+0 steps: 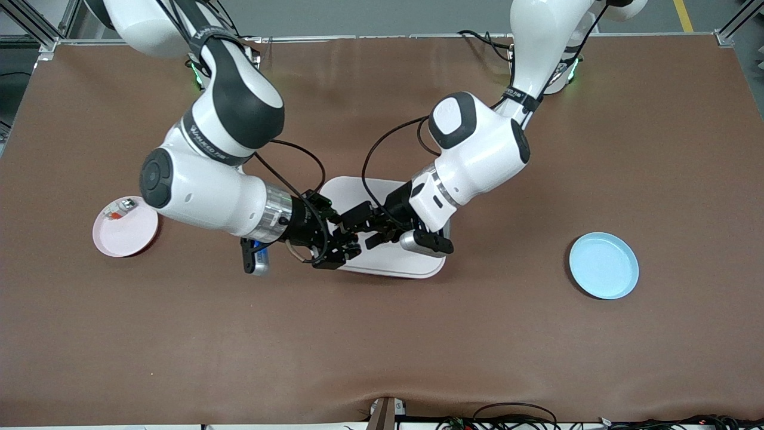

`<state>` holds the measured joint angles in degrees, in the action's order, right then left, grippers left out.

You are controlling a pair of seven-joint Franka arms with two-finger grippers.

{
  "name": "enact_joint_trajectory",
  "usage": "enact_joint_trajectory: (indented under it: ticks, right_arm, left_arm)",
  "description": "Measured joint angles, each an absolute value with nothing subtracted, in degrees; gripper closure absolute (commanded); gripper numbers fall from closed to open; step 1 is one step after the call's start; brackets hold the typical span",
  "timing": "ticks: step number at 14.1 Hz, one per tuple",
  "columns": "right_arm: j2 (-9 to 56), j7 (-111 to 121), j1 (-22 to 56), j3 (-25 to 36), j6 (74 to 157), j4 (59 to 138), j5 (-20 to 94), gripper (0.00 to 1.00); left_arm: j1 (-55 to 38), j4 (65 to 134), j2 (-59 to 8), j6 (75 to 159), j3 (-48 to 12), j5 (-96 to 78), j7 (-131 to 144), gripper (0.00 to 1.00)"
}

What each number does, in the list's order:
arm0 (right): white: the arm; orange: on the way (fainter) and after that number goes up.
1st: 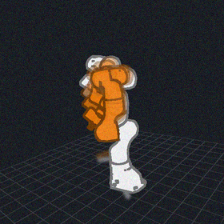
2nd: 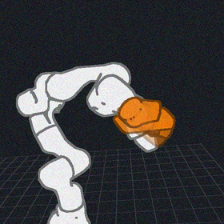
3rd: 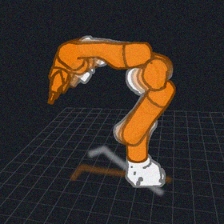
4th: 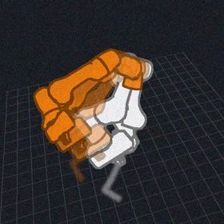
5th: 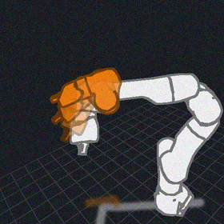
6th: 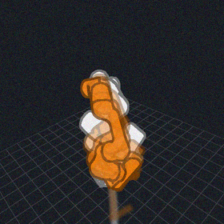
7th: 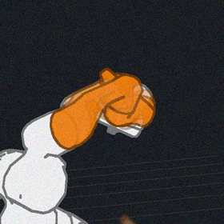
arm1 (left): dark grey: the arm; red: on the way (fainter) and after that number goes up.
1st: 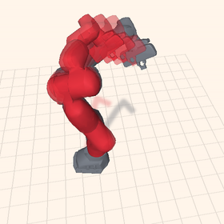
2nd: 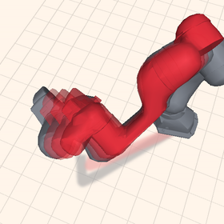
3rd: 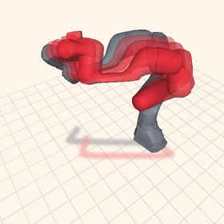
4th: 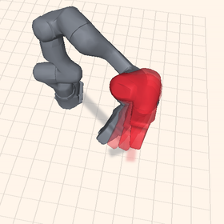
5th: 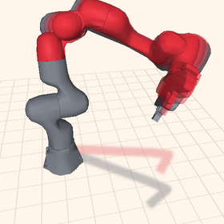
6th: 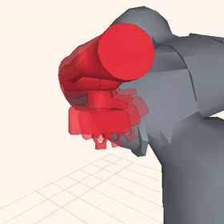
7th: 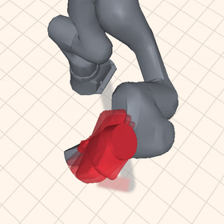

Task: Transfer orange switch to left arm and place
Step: 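Grasp the switch with the left gripper and open the right gripper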

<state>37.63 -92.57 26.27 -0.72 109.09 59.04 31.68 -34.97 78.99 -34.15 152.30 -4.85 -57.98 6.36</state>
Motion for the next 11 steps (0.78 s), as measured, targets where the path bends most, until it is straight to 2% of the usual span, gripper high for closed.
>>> enact_joint_trajectory:
  ticks: [10, 11]
  right_arm:
    - [40.11, -92.92, 26.34, -0.53, 110.7, 57.09, 31.68, 1.0]
    - [40.33, -92.94, 26.26, -0.51, 110.71, 56.61, 31.68, 1.0]
  left_arm:
    - [-35.27, 77.61, -35.12, 153.4, -4.78, -57.98, 4.65, 0.0]
    - [-35.23, 77.6, -35.12, 153.43, -4.73, -57.98, 4.4, 0.15]
